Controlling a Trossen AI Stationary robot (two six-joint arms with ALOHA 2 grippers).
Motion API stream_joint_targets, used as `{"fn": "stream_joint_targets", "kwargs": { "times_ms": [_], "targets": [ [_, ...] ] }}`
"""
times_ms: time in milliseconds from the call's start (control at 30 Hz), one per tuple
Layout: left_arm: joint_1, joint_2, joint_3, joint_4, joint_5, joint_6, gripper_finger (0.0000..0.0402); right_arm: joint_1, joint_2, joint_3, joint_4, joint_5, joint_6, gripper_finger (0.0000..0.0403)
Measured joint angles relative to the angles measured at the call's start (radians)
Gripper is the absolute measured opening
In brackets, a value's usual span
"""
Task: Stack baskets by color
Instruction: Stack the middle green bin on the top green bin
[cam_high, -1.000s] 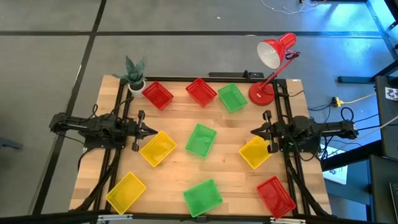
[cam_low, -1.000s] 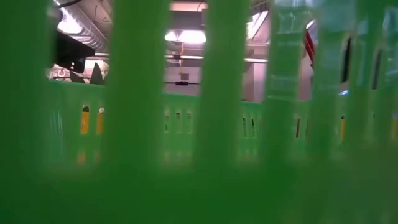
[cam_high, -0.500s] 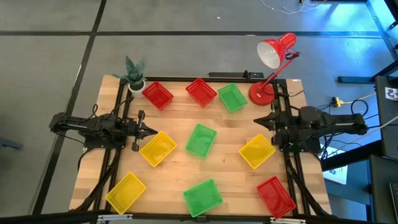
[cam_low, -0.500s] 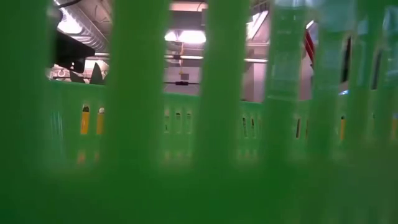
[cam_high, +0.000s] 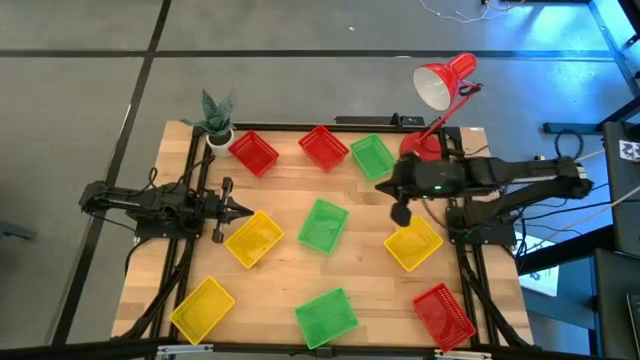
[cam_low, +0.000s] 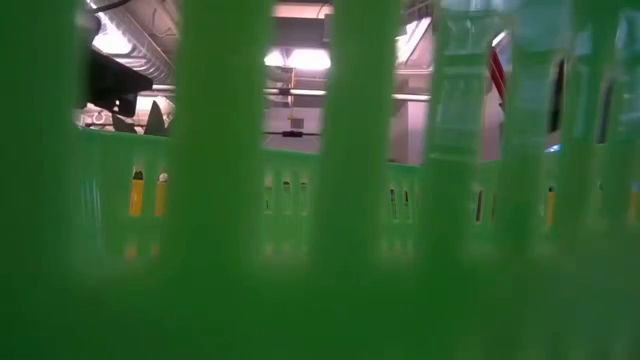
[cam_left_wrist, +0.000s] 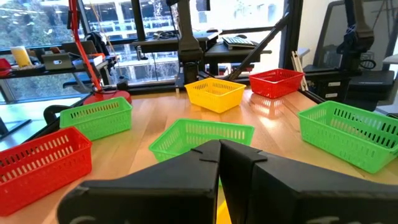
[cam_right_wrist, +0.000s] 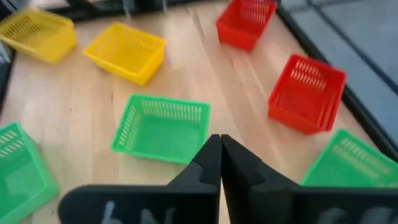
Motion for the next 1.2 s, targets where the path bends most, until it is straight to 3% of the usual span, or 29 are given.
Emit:
{"fn": "stream_joint_targets", "kwargs": {
  "times_ms": [300,633,1000,1200],
  "targets": [
    [0.000,0.004,0.068,-0.077,-0.042,-0.114,0.0000,-0.045,0.259,0.261,-0.216,-0.033,0.036,0.0061],
    [0.000,0.170,0.313,-0.319,-0.080,-0.136,0.0000,-0.149,0.406,0.328,-0.254,-0.256,0.198,0.0154],
    [0.000,0.524,0.607,-0.495,-0.157,-0.139,0.0000,-0.200,0.599,0.328,-0.235,-0.298,0.246,0.0155],
    [0.000,0.629,0.729,-0.584,-0.159,-0.139,0.0000,-0.203,0.687,0.328,-0.197,-0.334,0.219,0.0155]
  ]
}}
